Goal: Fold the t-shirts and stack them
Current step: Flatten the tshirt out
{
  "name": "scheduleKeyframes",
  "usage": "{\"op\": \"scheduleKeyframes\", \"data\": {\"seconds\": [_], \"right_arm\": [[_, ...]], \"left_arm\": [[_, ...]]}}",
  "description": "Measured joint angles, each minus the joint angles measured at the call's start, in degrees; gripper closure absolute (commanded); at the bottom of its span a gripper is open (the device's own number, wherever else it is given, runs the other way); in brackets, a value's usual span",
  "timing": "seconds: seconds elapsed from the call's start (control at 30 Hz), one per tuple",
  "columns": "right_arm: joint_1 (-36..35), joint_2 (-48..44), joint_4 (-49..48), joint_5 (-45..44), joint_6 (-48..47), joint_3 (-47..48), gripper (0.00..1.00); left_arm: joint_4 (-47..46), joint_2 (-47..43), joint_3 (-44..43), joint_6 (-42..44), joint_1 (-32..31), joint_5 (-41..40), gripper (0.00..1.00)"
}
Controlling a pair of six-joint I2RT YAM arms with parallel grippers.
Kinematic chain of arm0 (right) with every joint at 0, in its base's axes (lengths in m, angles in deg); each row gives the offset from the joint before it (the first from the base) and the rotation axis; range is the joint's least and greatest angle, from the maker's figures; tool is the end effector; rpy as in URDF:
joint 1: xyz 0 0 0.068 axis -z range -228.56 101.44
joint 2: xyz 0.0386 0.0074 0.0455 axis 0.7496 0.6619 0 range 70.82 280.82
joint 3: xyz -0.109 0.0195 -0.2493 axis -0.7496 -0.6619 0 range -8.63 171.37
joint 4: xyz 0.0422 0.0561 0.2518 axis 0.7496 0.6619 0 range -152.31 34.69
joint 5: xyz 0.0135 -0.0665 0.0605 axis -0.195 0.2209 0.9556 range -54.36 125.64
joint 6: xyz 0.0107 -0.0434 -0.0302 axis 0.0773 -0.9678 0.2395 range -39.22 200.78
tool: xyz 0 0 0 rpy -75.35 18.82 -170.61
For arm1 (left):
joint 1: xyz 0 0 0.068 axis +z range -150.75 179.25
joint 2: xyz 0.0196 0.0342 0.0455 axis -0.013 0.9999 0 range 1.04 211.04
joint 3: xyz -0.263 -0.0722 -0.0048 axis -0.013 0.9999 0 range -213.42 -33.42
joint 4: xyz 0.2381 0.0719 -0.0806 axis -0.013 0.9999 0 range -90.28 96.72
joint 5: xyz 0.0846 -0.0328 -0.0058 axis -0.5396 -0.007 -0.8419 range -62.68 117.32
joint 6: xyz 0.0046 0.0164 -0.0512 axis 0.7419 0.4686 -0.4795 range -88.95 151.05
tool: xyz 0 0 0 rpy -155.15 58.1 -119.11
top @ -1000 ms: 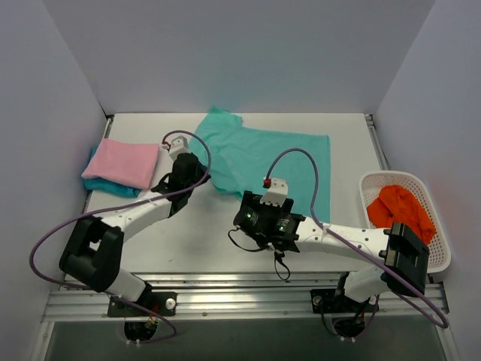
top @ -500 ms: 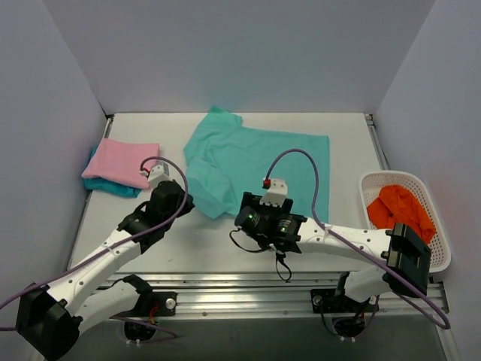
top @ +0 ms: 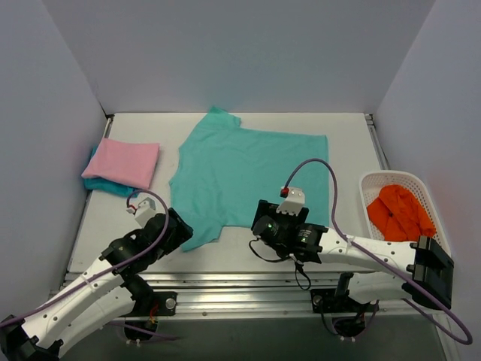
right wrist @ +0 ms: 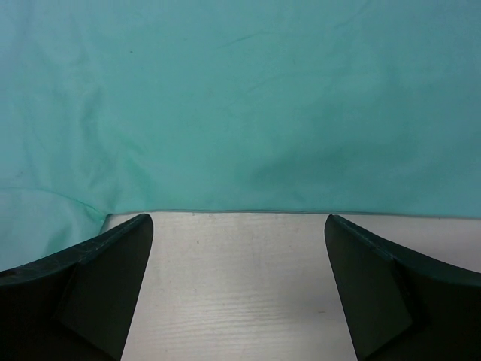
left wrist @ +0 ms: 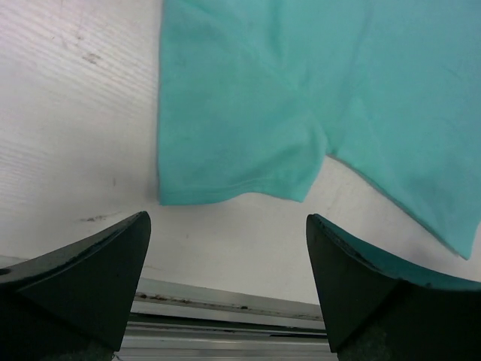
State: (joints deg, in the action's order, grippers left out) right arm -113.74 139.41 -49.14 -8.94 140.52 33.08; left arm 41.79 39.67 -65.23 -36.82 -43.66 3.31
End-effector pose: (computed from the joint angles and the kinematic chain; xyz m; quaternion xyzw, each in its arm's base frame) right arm 0.1257 0.2122 0.2380 0.1201 0.8454 0.1875 0.4855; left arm 0.1083 -0.0808 0.2284 -0.2692 0.8785 -0.1720 0.3553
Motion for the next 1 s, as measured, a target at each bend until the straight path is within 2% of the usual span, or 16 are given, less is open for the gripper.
{"op": "scheduleKeyframes", "data": {"seconds": [0.2,0.3,0.43,0.5,0.57,0.73,0.83,0.93,1.0], "right_arm": [[4.81,-0.50,2.71,0.00,-0.26,-0.20,0.00],[8.81,-5.73,2.29,1.86,-1.53,-3.85,0.00],[19.23,-20.24,0.50,12.61,-5.57,-11.58,0.00],[24.76,-24.33,0.57,17.62,-6.27,-13.29,0.00],[27.34,-25.57,0.76,21.46,-5.97,-13.79,0.00],[27.39,-22.29,0.68,28.81,-3.06,-16.48,0.00],[27.39,-22.16,0.39,32.94,-0.15,-20.90,0.01],[27.39,-23.71,1.29,35.50,3.30,-23.98,0.02],[27.39,-25.33,3.21,35.26,5.81,-24.09,0.02]], "left_arm": [[2.93,1.01,1.33,-1.99,-0.94,-0.72,0.06],[2.75,2.14,0.63,-0.96,-0.94,-2.05,0.06],[0.17,5.20,-0.59,2.16,-0.94,-3.85,0.06],[-1.90,7.85,-0.92,4.02,-0.94,-4.81,0.06],[-3.91,10.67,-0.92,5.66,-0.94,-5.66,0.06],[-10.23,17.99,-0.87,10.45,-0.04,-5.77,0.06],[-17.00,21.33,0.04,14.25,5.62,-1.33,0.06],[-23.17,22.51,2.78,17.27,14.25,4.26,0.06],[-24.96,22.29,4.46,18.27,16.90,6.21,0.06]]}}
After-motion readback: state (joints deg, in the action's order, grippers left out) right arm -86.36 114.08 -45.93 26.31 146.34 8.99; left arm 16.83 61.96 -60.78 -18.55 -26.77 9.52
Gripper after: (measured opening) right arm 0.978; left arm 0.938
